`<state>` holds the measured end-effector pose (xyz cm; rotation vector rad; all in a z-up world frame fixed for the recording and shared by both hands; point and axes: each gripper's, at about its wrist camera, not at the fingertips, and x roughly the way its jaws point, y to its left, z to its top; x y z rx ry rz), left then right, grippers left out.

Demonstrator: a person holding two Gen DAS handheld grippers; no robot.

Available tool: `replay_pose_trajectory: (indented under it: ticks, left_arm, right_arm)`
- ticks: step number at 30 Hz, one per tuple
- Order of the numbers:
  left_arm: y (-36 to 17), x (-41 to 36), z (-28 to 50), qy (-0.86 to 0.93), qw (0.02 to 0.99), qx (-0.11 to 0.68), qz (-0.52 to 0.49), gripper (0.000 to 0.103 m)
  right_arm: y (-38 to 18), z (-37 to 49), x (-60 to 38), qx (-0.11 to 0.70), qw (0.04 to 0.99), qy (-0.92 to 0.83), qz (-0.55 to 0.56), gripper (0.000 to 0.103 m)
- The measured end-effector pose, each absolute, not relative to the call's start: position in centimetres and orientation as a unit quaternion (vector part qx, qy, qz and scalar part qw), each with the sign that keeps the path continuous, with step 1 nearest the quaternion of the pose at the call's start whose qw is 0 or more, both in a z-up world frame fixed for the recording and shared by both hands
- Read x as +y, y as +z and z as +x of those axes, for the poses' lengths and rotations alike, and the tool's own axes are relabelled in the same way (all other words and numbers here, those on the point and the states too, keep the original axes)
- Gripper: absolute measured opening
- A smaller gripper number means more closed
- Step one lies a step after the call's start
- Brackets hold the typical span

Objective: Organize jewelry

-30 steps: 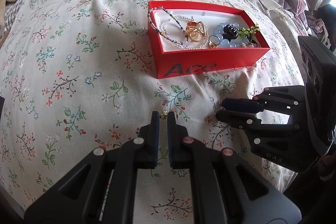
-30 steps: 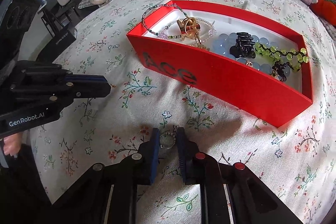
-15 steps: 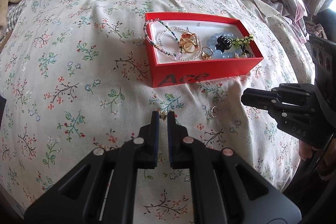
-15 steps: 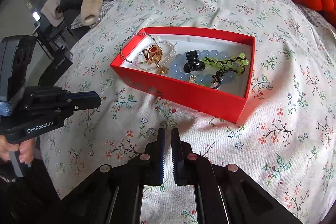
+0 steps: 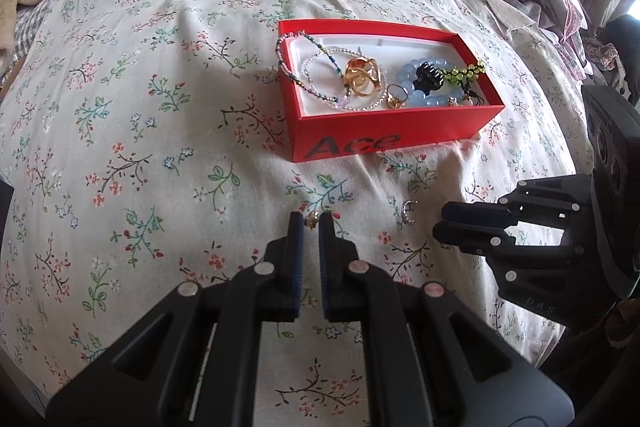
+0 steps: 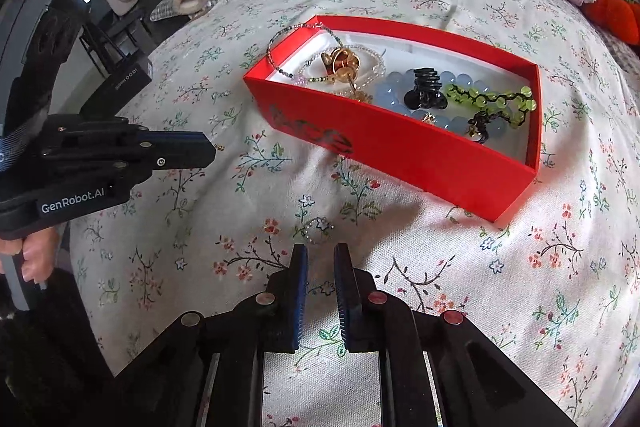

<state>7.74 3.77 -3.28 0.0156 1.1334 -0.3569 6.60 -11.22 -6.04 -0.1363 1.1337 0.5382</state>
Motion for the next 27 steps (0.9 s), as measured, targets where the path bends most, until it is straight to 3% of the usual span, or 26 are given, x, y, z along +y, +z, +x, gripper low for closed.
replay_pose_trajectory:
  ticks: [2,5,6,16,20,23,27]
  left_arm:
    - [-3.3,3.9,7.7,-0.170,0.827,0.535,0.005,0.009]
    - [-3.3,4.0,7.8,-0.172,0.826,0.537,0.003,0.008]
    - [-3.3,4.0,7.8,-0.173,0.826,0.537,0.004,0.008]
    - [-3.7,4.2,7.9,-0.175,0.823,0.540,0.005,0.009]
    - [-3.6,4.2,8.1,-0.174,0.823,0.541,-0.001,0.009]
    - [-3.5,4.2,8.1,-0.175,0.823,0.540,-0.003,0.009]
    - [-3.6,4.3,8.2,-0.171,0.824,0.540,-0.002,0.009]
  right_arm:
    - [-6.2,6.6,-10.9,0.531,0.805,0.253,-0.071,0.019]
    - [-6.1,6.6,-10.4,0.526,0.807,0.260,-0.070,0.051]
    - [-6.1,6.6,-10.1,0.524,0.808,0.258,-0.078,0.051]
    - [-7.2,7.2,-8.0,0.516,0.812,0.237,-0.135,0.047]
    - [-7.6,7.5,-7.7,0.523,0.808,0.236,-0.137,0.028]
    - [-7.8,7.5,-7.5,0.525,0.804,0.242,-0.139,0.020]
    - [-7.6,7.4,-7.7,0.526,0.804,0.244,-0.129,0.018]
